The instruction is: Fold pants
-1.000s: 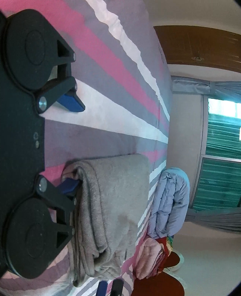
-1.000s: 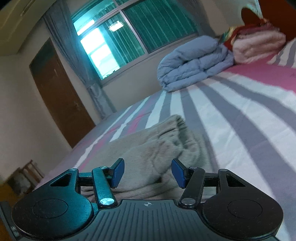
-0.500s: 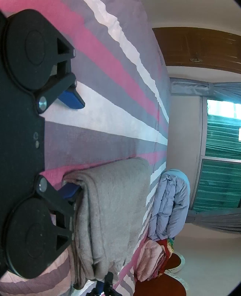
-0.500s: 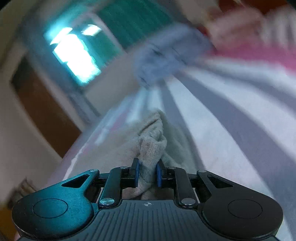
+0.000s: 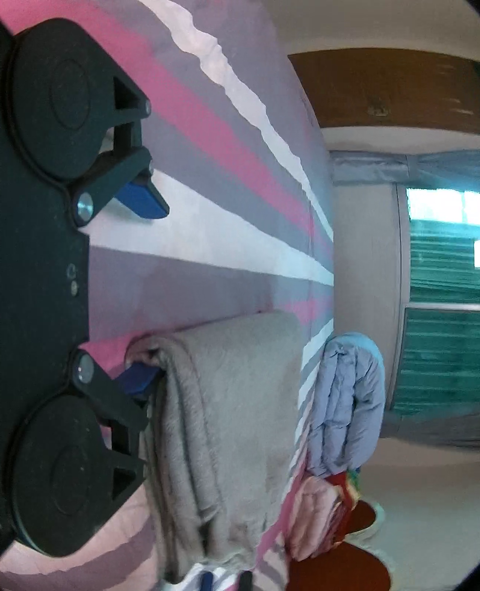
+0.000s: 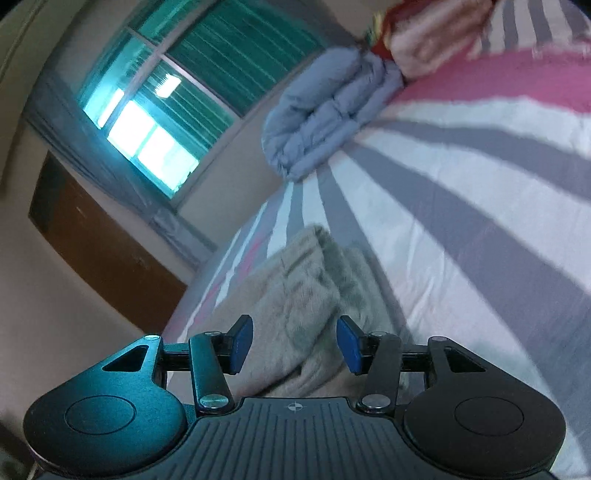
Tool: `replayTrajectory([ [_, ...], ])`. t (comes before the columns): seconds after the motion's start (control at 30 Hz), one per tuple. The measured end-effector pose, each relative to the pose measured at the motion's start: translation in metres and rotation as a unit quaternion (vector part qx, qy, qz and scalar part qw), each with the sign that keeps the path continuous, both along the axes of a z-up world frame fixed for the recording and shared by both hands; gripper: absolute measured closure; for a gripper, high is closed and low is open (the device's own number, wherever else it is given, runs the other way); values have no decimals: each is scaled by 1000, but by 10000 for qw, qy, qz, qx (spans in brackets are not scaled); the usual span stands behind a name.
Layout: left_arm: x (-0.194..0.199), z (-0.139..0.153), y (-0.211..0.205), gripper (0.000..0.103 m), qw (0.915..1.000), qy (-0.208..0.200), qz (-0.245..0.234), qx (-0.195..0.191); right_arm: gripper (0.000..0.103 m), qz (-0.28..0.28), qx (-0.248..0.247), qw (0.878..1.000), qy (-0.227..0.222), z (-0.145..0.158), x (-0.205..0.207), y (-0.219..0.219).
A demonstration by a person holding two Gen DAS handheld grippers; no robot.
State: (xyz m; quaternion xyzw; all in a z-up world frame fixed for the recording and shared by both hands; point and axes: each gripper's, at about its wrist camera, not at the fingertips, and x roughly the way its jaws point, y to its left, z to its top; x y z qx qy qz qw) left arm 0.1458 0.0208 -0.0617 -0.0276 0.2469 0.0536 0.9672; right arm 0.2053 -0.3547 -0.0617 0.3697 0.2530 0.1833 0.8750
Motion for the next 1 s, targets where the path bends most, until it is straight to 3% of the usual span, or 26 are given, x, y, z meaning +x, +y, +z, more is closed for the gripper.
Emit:
replayTrajectory([
  [0.17,1,-1,1,23,10000,11,-1,-8,52,176,183,9977,636,-17,19,11],
  [0.27,4,-5,3,19,9999,96,-18,-62,37,143,437,9969,642,-22,27,12],
  [0.33,5,-6,5,18,9999,107,-15,-121,33,203,214,9980,566,-19,32,19],
  [0.37,4,-5,6,18,9999,51,8,-128,40,241,50,9982,539,-18,34,23],
  [0.4,3,-3,6,19,9999,-29,21,-99,57,260,-130,9983,508,-15,35,25],
  [0.43,-3,1,3,20,9996,-268,62,18,66,230,-271,9981,496,-15,35,26],
  [0.47,-9,5,-2,21,9985,-502,48,206,70,190,-155,9987,449,-16,34,22],
  [0.53,-16,9,-10,29,9962,-760,10,433,71,-5,44,10000,34,-10,25,13],
  [0.6,-9,2,-8,27,9983,-484,26,320,71,-102,21,9996,-256,-3,16,9],
  [0.63,-2,-3,-3,23,9997,-221,59,126,71,-76,10,10000,23,-11,21,8],
  [0.67,1,-6,0,22,9999,-114,82,-15,71,14,-48,9982,599,-26,33,9],
  [0.7,1,-5,2,21,9999,-111,96,-74,70,90,80,9959,900,-38,40,8],
  [0.73,1,-5,2,21,9999,-108,103,-64,70,107,157,9963,839,-37,41,6],
  [0.83,-1,-5,0,24,9999,-86,137,6,68,204,-212,9973,667,-29,35,13],
  [0.9,-8,1,-5,30,9995,-301,68,113,68,232,-319,9977,543,-26,31,16],
  [0.93,-13,4,-9,27,9986,-460,53,257,68,232,-261,9983,468,-25,31,17],
  [1.0,-5,-2,-6,22,9996,-139,159,196,68,310,-122,9993,197,-20,23,19],
])
